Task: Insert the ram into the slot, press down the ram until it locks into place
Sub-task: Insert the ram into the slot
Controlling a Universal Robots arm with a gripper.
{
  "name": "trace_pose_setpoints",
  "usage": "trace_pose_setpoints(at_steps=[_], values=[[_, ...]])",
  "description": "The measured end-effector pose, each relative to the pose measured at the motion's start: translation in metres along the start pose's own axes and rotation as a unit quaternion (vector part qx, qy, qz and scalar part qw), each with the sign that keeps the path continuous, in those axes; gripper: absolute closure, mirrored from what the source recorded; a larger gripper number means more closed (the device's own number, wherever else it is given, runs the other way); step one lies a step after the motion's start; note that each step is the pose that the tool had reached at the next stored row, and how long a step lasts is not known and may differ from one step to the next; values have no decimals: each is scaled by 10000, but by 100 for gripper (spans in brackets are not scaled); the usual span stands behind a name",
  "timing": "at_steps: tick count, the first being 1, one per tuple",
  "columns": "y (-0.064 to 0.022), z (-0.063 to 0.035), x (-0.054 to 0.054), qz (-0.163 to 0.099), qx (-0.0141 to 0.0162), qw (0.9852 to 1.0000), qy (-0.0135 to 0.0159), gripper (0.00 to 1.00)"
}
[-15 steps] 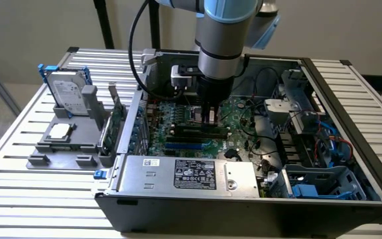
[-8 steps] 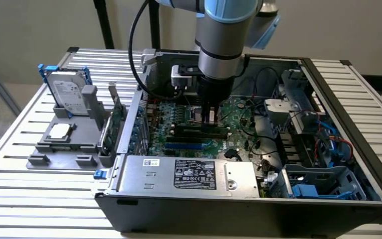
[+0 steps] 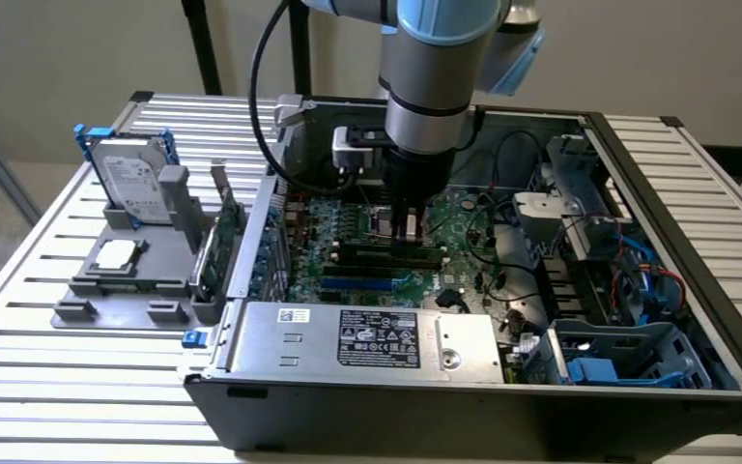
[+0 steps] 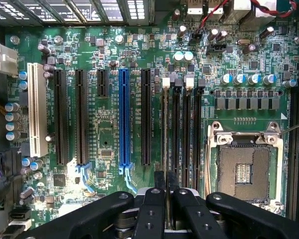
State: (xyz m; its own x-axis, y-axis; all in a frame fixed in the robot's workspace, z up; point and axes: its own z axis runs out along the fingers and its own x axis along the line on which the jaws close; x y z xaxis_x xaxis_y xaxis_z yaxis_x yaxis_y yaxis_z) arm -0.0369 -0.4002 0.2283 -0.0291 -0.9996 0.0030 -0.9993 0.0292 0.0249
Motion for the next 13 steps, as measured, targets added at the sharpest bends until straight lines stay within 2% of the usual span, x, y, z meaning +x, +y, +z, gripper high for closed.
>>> trace_pose_setpoints(at_steps=[9,12,13], values=[[13,32,-1,5,0,10000,0,87],[14,33,-1,5,0,10000,2,85],[14,33,-1,5,0,10000,1,79]])
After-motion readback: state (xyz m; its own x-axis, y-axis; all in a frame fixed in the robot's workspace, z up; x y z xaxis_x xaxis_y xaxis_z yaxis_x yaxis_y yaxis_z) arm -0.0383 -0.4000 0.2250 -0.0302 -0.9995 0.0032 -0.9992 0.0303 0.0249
